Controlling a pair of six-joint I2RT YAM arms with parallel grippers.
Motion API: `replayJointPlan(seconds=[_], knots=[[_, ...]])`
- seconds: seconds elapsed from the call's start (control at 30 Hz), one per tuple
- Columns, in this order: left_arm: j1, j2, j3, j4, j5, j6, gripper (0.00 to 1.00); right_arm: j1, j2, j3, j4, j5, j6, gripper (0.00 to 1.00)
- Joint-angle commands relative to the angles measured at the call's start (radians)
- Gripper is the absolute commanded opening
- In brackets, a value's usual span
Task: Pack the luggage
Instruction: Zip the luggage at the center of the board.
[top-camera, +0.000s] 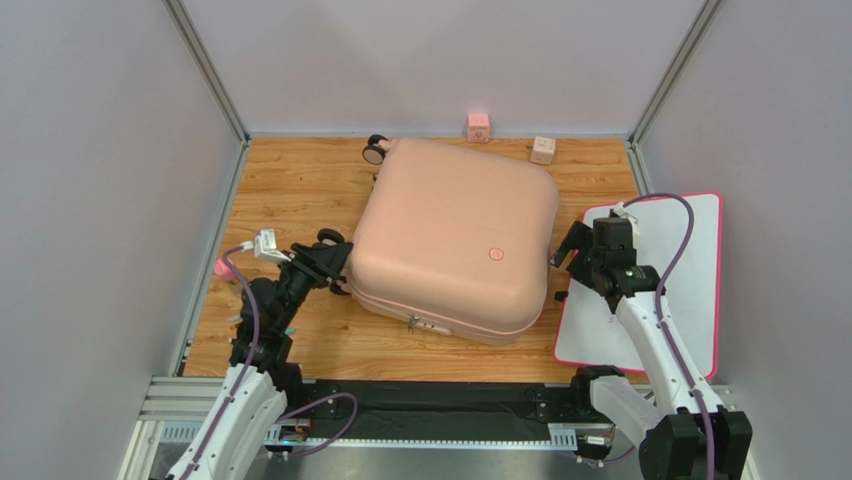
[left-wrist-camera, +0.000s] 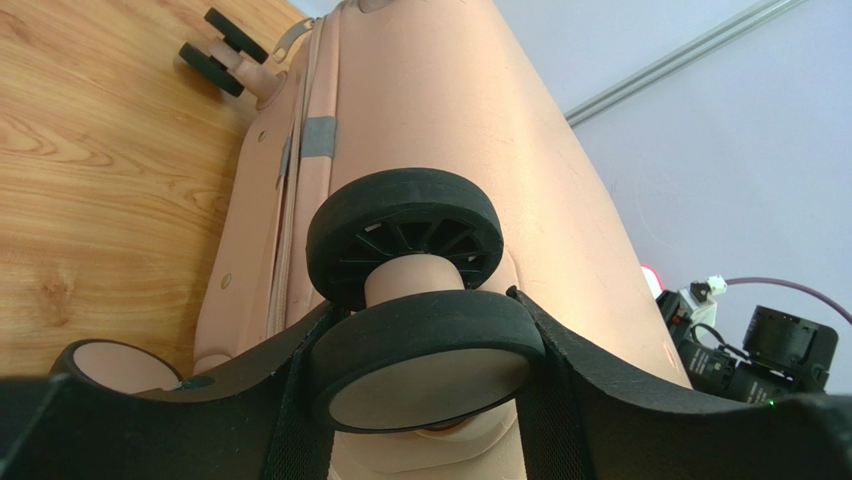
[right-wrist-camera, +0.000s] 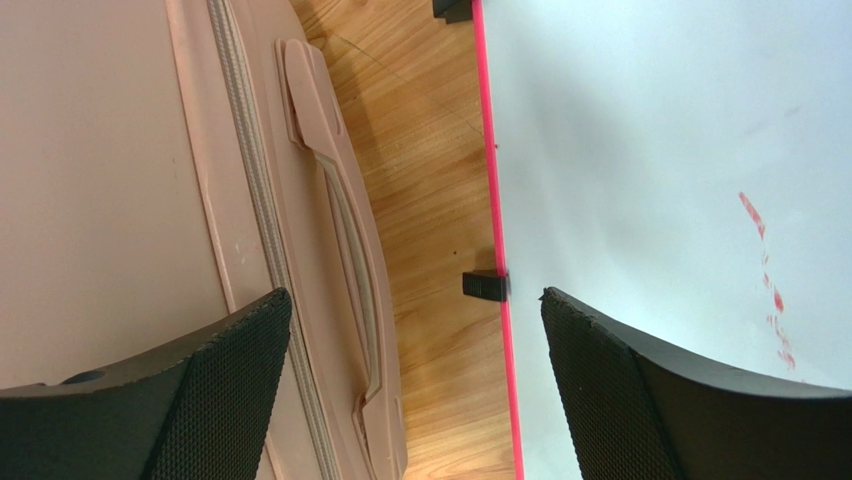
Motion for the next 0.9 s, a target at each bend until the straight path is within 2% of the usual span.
replayJointPlan(seconds=[0.0, 0.2, 0.5, 0.63, 0.87], knots=[[-0.021, -0.061, 0.113, 0.148, 0.104, 0.100, 0.00, 0.017, -0.068, 0.036, -0.076, -0.032, 0.060, 0.94], [-0.021, -0.081, 0.175, 0.124, 0.161, 0.157, 0.00, 0.017, -0.159, 0.077, -0.162, 0.023, 0.062, 0.95], [-0.030, -0.071, 0.223, 0.170, 0.206, 0.134, 0.00, 0.017, -0.088, 0.013, -0.100, -0.018, 0.087, 0.94], [-0.030, -0.084, 0.220, 0.092, 0.193, 0.171, 0.00, 0.017, -0.084, -0.003, -0.089, -0.023, 0.088, 0.94], [-0.030, -0.136, 0.113, -0.022, 0.072, 0.239, 0.00, 0.017, -0.136, 0.008, -0.153, -0.006, 0.071, 0.93]])
